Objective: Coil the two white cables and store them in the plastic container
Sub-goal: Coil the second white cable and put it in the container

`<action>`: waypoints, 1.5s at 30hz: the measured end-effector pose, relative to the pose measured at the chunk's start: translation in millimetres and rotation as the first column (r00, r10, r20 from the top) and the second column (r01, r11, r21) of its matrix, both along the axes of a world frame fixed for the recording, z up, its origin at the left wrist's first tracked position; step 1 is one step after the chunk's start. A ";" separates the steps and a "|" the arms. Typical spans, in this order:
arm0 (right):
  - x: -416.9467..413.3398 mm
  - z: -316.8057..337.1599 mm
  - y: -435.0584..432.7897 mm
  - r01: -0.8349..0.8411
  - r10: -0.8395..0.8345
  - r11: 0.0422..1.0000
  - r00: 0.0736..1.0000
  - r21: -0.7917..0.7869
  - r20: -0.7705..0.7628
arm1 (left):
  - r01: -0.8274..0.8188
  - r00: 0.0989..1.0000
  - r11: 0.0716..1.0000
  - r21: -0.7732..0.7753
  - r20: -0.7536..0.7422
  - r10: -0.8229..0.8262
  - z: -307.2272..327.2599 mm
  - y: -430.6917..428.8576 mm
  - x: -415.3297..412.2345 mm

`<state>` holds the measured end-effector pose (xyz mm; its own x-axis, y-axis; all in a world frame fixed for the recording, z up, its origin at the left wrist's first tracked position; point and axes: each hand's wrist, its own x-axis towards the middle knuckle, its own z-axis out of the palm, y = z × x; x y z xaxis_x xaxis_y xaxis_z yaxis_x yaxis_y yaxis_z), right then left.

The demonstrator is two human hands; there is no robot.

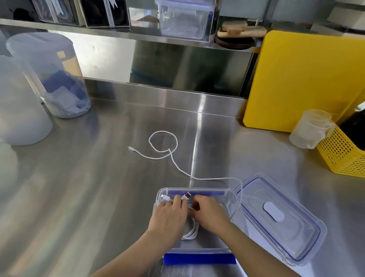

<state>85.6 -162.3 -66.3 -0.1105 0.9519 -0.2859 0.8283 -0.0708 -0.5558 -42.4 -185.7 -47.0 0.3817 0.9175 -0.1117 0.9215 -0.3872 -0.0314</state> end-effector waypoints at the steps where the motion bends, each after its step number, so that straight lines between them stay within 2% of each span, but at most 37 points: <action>1: 0.8 -0.9 0.6 -0.006 0.006 1.000 1.000 0.000 0.007 | -0.001 1.000 1.000 -0.027 -0.011 0.000 1.6 -0.1 0.9; 3: 2.9 -2.0 3.0 -0.035 0.035 0.999 0.999 -0.005 0.025 | 0.045 0.998 0.999 -0.030 -0.036 -0.046 3.5 1.1 0.9; 12: 12.8 6.3 8.0 -0.176 0.181 0.983 0.972 -0.043 0.150 | 0.028 0.998 0.999 -0.018 -0.048 -0.029 17.7 13.1 8.7; 16: 23.0 27.6 6.3 -0.207 0.199 0.976 0.975 0.072 0.104 | 0.054 0.992 0.994 0.092 0.109 -0.063 26.3 17.9 20.7; 20: 48.6 47.8 3.7 -0.135 0.129 0.947 0.991 0.291 0.040 | 0.088 0.915 0.964 0.249 0.363 -0.178 34.1 29.6 39.5; 22: 65.0 50.4 3.8 -0.074 0.081 0.924 0.997 0.375 -0.002 | 0.055 0.875 0.984 0.171 0.466 -0.130 36.8 32.6 52.1; 25: 87.3 52.9 4.6 -0.064 0.063 0.853 0.998 0.517 0.020 | 0.035 0.879 0.995 0.092 0.472 -0.075 36.0 35.9 72.1; 27: 103.6 47.7 4.5 -0.107 0.066 0.842 0.993 0.529 0.094 | 0.089 0.899 0.993 0.074 0.424 -0.112 30.7 36.3 83.3; 30: 122.7 33.4 0.8 -0.150 0.056 0.865 0.977 0.479 0.206 | 0.154 0.911 0.980 0.127 0.365 -0.191 23.5 34.3 98.1; 33: 129.3 24.4 -5.6 -0.144 -0.017 0.838 0.957 0.527 0.289 | 0.141 0.934 0.985 0.103 0.315 -0.167 19.3 31.5 107.4; 37: 125.8 20.6 -6.2 -0.114 -0.064 0.790 0.962 0.602 0.266 | 0.133 0.923 0.990 0.049 0.358 -0.142 16.3 35.3 107.5; 41: 120.4 23.7 2.6 -0.114 -0.019 0.772 0.979 0.626 0.201 | 0.179 0.901 0.983 0.030 0.396 -0.177 23.3 35.5 104.5; 45: 120.7 35.4 9.4 -0.093 0.003 0.751 0.990 0.654 0.138 | 0.094 0.827 0.993 -0.070 0.562 -0.038 37.5 41.1 94.6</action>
<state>206.4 -152.9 -30.9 -0.1690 0.9032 0.3945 0.8836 0.3162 -0.3454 52.2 -144.6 -9.5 0.4635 0.8842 0.0581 0.7427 -0.4235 0.5187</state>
